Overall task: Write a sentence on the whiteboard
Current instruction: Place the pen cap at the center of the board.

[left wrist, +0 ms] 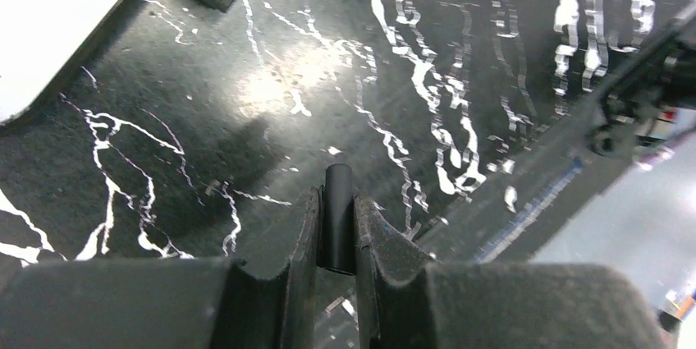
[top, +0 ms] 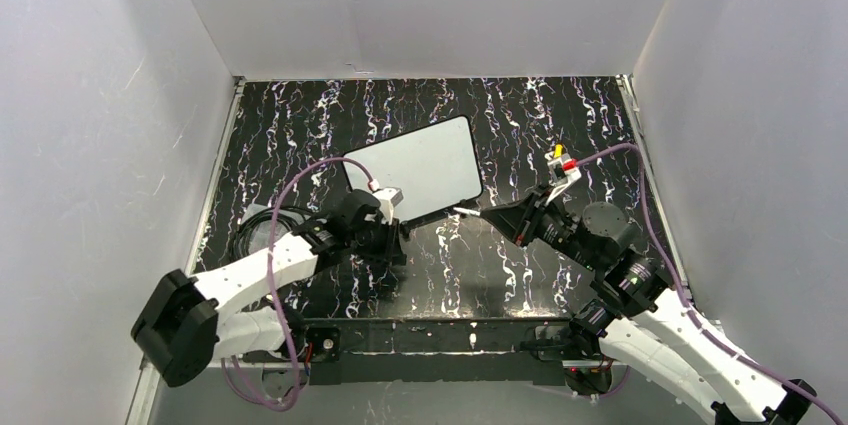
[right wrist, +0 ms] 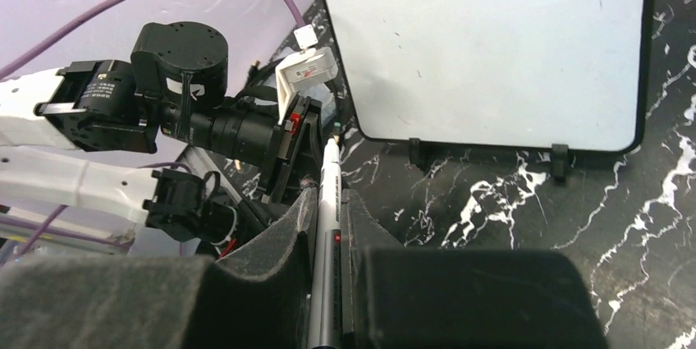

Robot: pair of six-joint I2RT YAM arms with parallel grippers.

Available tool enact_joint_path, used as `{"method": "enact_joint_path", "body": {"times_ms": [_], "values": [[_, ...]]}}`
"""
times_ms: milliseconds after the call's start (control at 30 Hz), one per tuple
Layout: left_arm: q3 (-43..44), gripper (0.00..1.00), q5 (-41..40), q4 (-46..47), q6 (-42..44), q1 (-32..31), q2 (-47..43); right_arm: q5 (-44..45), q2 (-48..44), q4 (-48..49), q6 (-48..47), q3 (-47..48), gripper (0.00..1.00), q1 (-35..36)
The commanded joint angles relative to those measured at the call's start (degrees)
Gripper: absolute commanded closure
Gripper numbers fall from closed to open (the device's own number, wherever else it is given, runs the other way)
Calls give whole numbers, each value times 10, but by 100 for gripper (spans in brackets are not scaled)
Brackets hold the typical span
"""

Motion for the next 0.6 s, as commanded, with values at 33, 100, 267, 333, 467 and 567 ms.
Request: {"method": "enact_joint_path", "body": {"times_ms": [33, 100, 267, 333, 467, 567], "values": [[-16, 95, -111, 55, -6, -29, 67, 20, -9, 31, -1, -19, 99, 0], [-15, 93, -123, 66, -5, -33, 99, 18, -7, 30, -8, -23, 99, -1], [-7, 78, -152, 68, -6, -38, 137, 15, 10, 17, -24, -26, 99, 0], [-8, 66, -177, 60, -8, -38, 130, 13, 17, 19, -28, -27, 99, 0], [-3, 40, -176, 13, -17, -37, 83, 8, 40, 36, -36, -26, 99, -1], [21, 28, -167, -52, -19, -36, 22, 6, 65, 65, -45, -21, 99, 1]]}}
